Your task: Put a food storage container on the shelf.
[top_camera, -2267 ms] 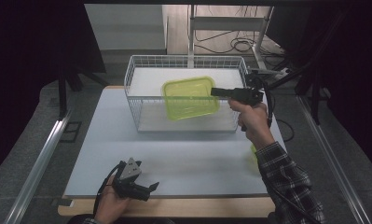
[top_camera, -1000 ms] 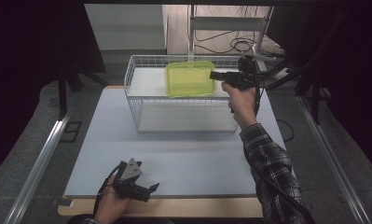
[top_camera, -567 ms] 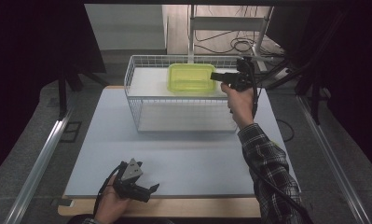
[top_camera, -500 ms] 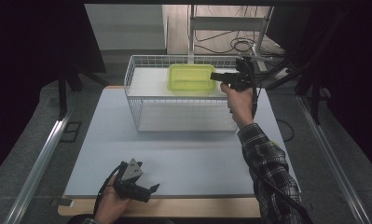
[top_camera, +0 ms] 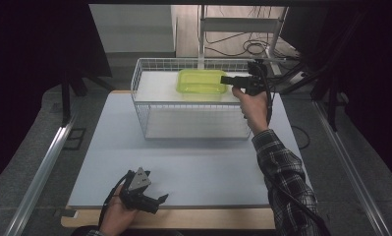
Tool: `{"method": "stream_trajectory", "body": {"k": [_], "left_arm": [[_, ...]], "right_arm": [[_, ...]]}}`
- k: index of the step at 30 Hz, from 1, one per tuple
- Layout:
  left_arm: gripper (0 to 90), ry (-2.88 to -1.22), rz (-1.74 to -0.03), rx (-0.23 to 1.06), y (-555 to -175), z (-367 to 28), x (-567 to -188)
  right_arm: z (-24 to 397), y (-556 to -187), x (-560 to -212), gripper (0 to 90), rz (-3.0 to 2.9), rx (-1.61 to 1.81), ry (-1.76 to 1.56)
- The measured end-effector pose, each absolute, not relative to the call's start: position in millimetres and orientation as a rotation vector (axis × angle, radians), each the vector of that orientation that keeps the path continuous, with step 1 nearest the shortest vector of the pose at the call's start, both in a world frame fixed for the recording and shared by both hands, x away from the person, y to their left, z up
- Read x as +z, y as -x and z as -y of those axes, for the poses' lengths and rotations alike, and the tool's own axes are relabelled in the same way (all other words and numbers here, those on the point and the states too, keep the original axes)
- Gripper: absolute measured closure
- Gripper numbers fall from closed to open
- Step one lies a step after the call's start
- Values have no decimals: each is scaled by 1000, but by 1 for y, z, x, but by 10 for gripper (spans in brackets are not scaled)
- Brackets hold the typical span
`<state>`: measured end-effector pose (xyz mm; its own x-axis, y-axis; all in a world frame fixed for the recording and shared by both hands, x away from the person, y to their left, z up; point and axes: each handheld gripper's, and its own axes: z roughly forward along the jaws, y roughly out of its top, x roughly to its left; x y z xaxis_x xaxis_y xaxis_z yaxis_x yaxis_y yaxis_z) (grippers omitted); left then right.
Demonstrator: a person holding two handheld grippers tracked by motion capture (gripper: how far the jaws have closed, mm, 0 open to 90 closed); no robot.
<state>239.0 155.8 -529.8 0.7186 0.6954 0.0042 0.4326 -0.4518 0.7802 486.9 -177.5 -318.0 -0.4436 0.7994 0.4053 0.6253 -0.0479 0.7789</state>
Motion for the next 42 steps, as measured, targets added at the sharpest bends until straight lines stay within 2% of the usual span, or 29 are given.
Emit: {"method": "stream_trajectory", "body": {"k": [5,11,15,29,42], "left_arm": [[0,-2111,-853,418,-239,-155,-530],[0,-2119,-849,420,-239,-154,-530],[0,-2122,-847,420,-239,-153,-530],[0,-2128,-844,424,-239,-153,-530],[1,-2137,-842,425,-239,-153,-531]], "right_arm": [[183,-475,-311,578,-2064,1509,-1494],[190,-450,-305,793,-2102,1531,-1402],[190,-432,-305,873,-2157,1577,-1325],[143,-431,-325,882,-2287,1567,-1198],[134,-441,-325,882,-2272,1560,-1210]]}}
